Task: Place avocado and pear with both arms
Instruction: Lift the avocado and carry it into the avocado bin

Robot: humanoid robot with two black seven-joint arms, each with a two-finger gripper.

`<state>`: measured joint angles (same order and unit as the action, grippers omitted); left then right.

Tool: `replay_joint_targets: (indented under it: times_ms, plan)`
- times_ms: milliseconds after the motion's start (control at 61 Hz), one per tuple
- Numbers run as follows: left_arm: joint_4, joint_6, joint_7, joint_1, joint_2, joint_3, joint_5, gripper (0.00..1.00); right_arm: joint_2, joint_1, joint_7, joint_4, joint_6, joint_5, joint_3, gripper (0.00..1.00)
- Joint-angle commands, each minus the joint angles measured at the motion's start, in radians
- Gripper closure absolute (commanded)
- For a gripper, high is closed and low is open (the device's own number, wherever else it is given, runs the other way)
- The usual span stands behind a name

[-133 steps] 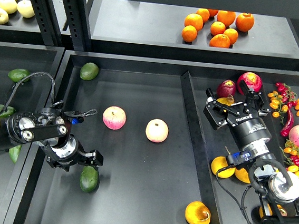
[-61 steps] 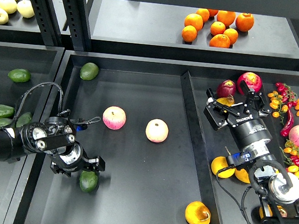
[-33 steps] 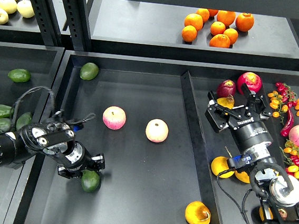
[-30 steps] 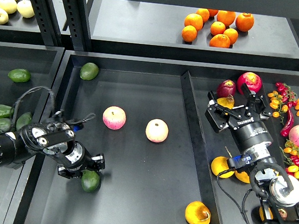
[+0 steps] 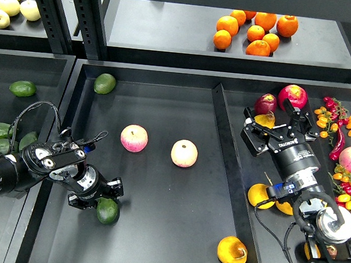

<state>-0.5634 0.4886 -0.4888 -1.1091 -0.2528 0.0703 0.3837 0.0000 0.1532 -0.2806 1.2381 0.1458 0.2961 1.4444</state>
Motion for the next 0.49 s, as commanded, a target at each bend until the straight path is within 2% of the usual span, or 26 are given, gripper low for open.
replay_joint_targets:
  times_ms: [0, 164, 475]
  plan:
    - [-0.003, 0.000, 0.000, -0.049, -0.083, 0.000, -0.022, 0.94, 0.000, -0.003, 0.000, 0.000, 0.000, 0.000, -0.001, 0.00]
    - [-0.009, 0.000, 0.000, -0.057, -0.217, -0.014, -0.023, 0.93, 0.000, -0.014, 0.000, 0.000, 0.001, 0.002, -0.001, 0.00]
    - [0.002, 0.000, 0.000, -0.043, -0.350, -0.018, -0.040, 0.92, 0.000, -0.014, 0.000, 0.000, 0.012, 0.002, -0.009, 0.00]
